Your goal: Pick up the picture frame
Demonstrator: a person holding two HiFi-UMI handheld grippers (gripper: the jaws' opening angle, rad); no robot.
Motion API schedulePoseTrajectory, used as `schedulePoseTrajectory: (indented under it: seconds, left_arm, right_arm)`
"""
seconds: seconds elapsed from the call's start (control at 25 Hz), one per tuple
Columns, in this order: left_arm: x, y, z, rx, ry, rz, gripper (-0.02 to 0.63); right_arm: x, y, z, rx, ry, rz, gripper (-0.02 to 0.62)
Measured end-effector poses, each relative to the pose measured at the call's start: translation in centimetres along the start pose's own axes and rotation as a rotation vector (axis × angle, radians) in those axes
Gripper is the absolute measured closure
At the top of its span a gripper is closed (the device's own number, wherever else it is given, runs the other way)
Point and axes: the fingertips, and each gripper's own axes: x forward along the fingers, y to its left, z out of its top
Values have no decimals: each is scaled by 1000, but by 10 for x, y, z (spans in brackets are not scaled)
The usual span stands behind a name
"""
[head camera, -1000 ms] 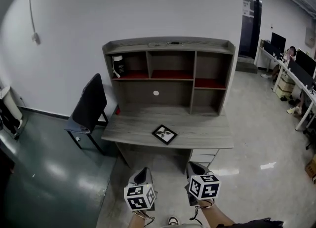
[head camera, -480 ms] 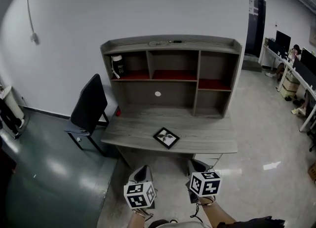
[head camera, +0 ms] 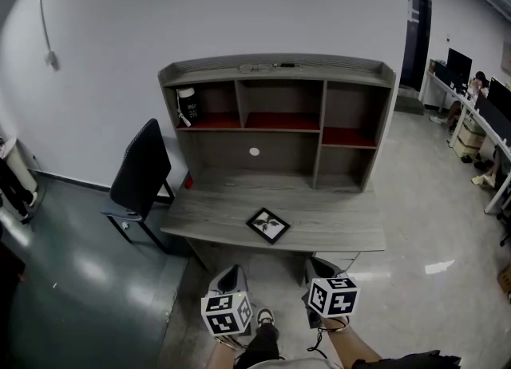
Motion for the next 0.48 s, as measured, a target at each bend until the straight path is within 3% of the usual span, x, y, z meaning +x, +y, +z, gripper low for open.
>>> schedulePoseTrajectory:
  seconds: [0.48]
  left_arm:
    - [51,14,18,-11,-10,-14,592]
  right_arm:
    - [45,-11,23,-17,-7,-15,563]
